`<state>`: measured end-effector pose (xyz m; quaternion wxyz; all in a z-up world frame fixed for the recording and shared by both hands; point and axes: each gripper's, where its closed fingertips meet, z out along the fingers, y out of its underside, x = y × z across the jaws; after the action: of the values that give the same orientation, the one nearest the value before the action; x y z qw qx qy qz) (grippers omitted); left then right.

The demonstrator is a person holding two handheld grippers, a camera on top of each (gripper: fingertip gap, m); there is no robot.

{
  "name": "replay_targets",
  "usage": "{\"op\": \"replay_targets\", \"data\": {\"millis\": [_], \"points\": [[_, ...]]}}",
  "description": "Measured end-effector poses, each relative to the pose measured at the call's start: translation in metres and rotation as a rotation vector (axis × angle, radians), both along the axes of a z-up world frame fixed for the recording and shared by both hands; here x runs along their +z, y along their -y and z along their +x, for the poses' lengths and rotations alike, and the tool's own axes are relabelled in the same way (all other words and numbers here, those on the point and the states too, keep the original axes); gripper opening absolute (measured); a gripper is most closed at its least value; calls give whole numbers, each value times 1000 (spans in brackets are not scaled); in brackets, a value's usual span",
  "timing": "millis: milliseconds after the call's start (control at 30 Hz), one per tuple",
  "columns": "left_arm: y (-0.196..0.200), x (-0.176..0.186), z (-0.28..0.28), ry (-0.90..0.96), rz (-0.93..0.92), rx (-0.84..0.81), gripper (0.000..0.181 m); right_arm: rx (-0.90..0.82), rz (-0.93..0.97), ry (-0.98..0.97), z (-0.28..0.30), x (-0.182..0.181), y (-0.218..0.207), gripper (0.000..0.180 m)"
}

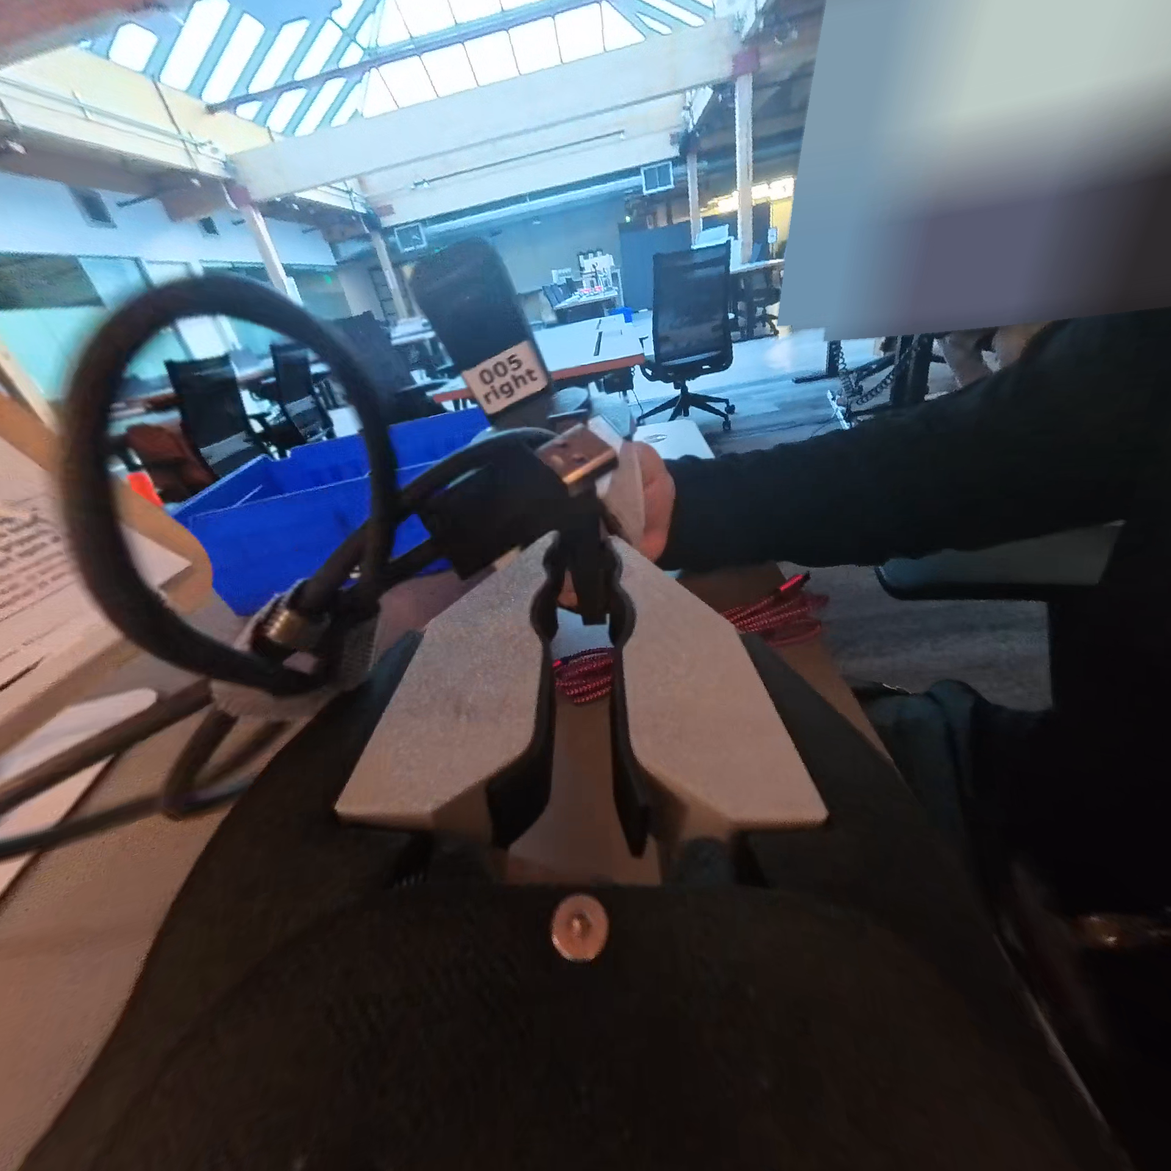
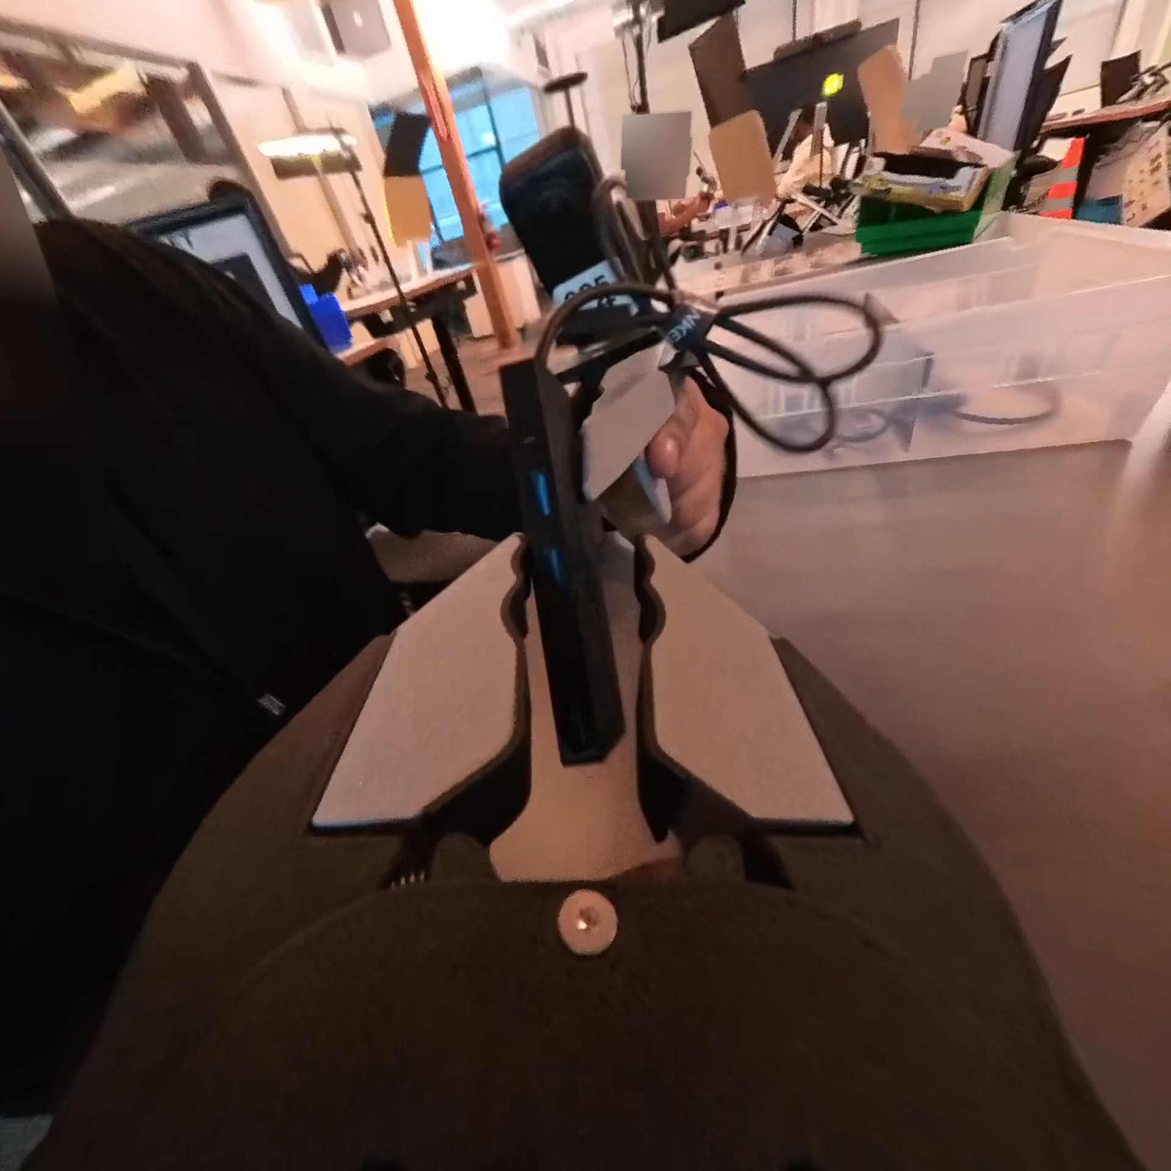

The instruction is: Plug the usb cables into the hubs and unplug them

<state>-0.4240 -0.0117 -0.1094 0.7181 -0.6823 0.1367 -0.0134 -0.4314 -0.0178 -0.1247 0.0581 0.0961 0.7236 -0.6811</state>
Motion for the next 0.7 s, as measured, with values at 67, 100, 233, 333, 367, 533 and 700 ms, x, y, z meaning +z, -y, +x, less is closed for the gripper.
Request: {"op": "replay_targets", "data": {"millis": [67,100,233,333,367,533,700], "points": [[2,1,-7,31,9,21,9,-27,11,-23,-2,-1,-6,13],[3,2,-9,34,13,25,8,-44,22,-40,-4,-2,-8,12],[7,9,-6,27,53,12,8,-86,66,-93,-9,-1,-19,28],[5,10,-10,33,60,39,8,-109,109,-198,-6,-2,-19,9],[4,11,-12,58,63,46,9,-123,124,-227,-7,-3,-18,8],[-14,-12,-1,-90,-28,75,12,-80,239,-246,-4,-23,-5,9],[-7,-24,-9,-329,-60,166,8,-231,201,-76,-18,-15,-37,27]]}}
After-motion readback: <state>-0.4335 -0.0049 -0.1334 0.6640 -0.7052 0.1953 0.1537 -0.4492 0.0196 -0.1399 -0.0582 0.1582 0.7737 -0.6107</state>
